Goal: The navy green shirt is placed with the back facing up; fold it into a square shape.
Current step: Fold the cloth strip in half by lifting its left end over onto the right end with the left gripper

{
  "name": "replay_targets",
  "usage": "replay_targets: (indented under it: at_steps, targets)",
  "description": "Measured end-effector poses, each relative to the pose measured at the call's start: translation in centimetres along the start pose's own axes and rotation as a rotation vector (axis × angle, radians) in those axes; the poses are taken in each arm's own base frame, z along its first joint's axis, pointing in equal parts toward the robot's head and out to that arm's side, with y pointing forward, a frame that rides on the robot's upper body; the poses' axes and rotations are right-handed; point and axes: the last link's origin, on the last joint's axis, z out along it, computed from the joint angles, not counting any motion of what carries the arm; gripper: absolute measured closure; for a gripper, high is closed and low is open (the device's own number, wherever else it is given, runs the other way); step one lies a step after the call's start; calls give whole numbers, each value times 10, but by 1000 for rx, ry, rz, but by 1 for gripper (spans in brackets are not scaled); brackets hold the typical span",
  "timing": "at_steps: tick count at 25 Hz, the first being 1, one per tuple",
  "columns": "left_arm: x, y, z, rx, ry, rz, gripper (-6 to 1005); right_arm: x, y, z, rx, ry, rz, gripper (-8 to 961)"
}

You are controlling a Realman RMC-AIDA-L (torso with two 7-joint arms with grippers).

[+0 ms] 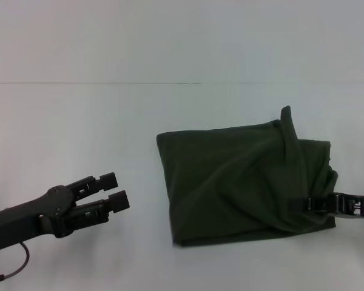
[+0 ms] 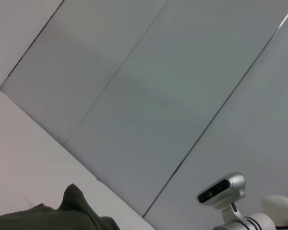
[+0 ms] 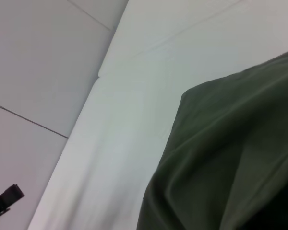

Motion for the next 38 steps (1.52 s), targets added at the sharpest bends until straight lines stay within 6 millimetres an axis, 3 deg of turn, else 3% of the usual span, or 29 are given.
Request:
replay_targets:
  at_steps: [2,11,18,24,38]
  targets:
    - [0,0,0,0,0,1,91,-1,0,-3,-5,-13,6,871]
    - [1,0,1,0,3,3,90,3,-4,-22,-23,-72,39,933]
    - [2,-1,1,2,3,6,90,22,-14,-44,-23,-153,98,940]
    - [3,-2,3,3,0,10,90,35,-20,-45,-14,-172,126,941]
    - [2,-2,5,1,-8,13,90,41,-38,-48,95,-185,151,940]
